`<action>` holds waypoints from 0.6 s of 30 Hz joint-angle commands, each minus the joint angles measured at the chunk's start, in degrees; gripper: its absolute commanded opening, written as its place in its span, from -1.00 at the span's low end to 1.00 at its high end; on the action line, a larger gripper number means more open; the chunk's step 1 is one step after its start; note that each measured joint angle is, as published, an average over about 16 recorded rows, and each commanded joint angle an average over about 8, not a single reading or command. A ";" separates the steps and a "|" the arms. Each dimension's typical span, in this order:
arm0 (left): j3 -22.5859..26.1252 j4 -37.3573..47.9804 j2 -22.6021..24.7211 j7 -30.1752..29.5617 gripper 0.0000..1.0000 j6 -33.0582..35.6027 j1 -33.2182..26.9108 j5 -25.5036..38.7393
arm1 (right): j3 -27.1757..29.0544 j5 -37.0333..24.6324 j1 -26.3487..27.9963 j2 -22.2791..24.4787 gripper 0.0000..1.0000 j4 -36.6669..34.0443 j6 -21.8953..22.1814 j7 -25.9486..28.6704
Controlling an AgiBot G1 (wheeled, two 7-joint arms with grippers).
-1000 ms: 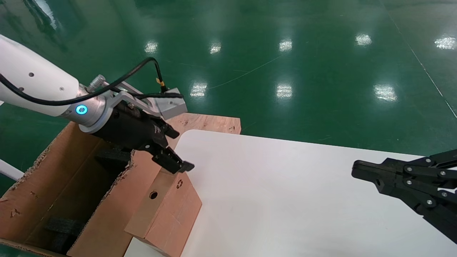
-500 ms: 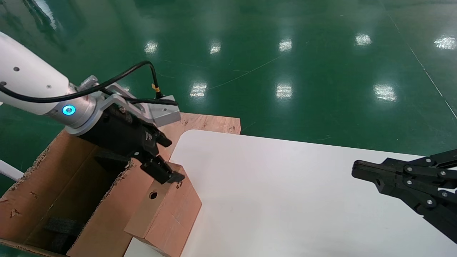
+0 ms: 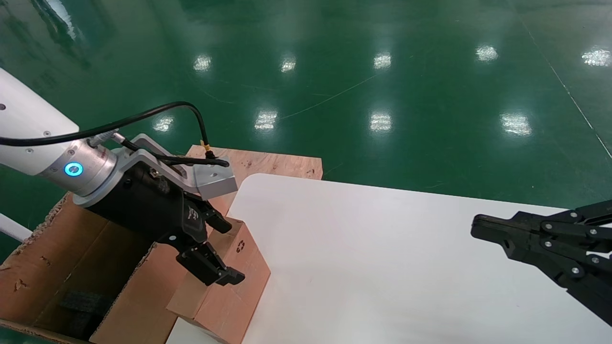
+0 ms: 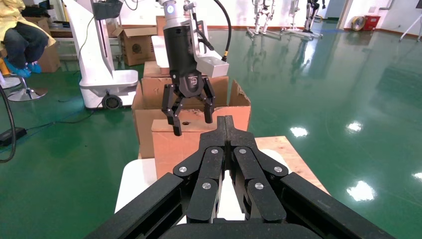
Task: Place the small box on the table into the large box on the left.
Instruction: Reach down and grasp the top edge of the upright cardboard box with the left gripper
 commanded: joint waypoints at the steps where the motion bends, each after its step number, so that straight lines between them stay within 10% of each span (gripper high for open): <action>1: 0.66 -0.07 -0.24 0.00 1.00 -0.08 -0.43 -0.56 | 0.00 0.00 0.00 0.00 -1.00 0.00 0.00 0.00; 18: 3.31 0.06 4.91 -5.79 1.00 -3.44 -3.53 9.41 | -0.02 0.01 0.01 0.01 -1.00 -0.02 0.00 -0.02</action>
